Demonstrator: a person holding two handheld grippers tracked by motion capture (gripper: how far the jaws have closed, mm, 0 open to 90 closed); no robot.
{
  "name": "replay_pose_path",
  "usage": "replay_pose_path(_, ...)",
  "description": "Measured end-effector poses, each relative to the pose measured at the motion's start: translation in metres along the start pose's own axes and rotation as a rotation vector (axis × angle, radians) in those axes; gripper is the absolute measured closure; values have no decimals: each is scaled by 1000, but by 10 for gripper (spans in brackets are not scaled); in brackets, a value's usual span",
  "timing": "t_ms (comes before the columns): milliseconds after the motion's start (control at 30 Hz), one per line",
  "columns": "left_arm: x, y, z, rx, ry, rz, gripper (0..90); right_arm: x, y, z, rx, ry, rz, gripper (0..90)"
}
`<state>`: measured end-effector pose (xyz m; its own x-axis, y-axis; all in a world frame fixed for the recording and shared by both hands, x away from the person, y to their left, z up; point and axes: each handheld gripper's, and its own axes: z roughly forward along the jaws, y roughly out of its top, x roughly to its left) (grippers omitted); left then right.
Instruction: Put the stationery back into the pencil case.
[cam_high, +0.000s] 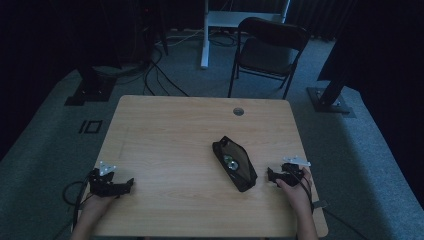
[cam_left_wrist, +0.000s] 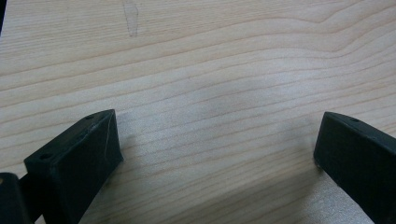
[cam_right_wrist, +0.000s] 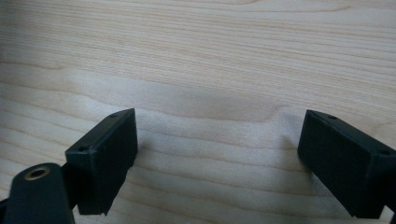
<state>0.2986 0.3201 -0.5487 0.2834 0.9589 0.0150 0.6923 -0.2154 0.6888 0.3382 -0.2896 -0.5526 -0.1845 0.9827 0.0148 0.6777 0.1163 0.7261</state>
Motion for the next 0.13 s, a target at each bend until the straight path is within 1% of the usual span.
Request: replay_pose_path(133,0,0,0,0,0,0,7,0,0,0,0,0,0,116)
